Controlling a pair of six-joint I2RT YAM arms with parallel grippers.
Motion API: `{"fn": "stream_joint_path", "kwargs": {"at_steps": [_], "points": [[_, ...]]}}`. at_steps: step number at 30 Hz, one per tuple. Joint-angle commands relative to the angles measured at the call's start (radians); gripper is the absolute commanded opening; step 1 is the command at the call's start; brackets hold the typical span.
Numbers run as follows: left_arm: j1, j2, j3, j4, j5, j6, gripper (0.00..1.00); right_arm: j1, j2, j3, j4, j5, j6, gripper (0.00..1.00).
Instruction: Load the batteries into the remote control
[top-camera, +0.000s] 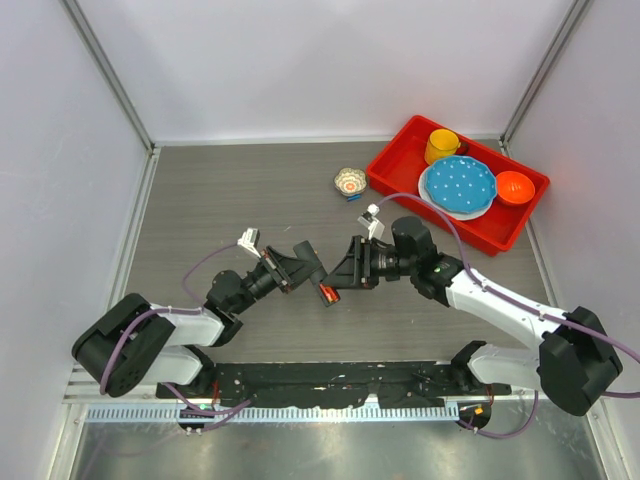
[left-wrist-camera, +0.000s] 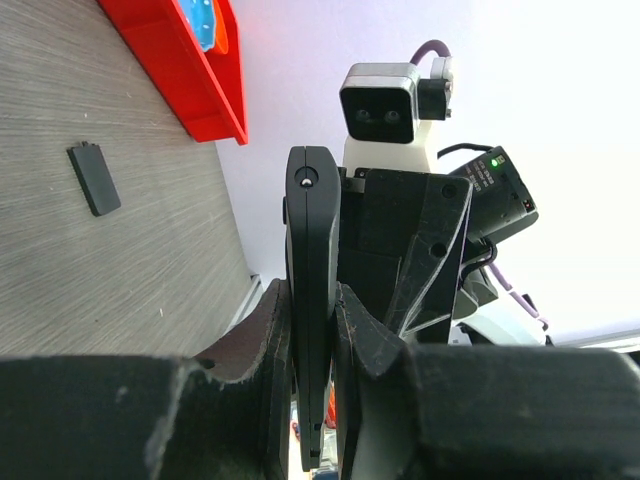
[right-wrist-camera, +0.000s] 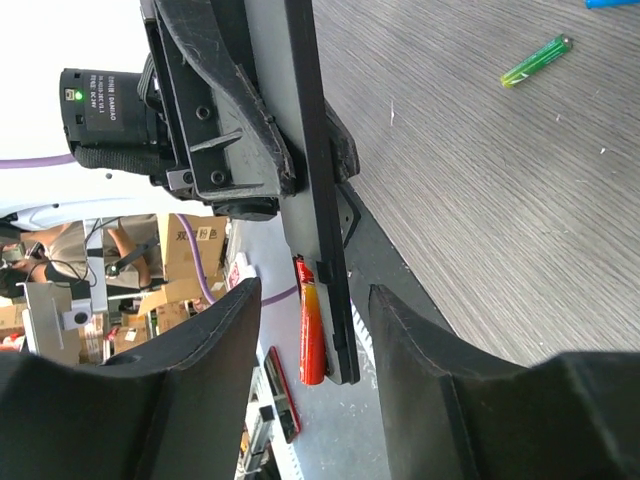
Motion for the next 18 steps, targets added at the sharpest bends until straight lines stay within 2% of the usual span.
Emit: {"fn": "stream_joint_path", "kwargs": {"at_steps": [1,18], "points": [[-0.001,-0.02,0.035,0.257,0.013,0.0,0.0,-0.001,0.002,0.002,0.066,-0.037,0.016,0.51],[-0.003,-0.014,0.051,0.255,0.018,-0.006,0.0,-0.001,0.045,-0.015,0.118,-0.038,0.051,0.35]]}}
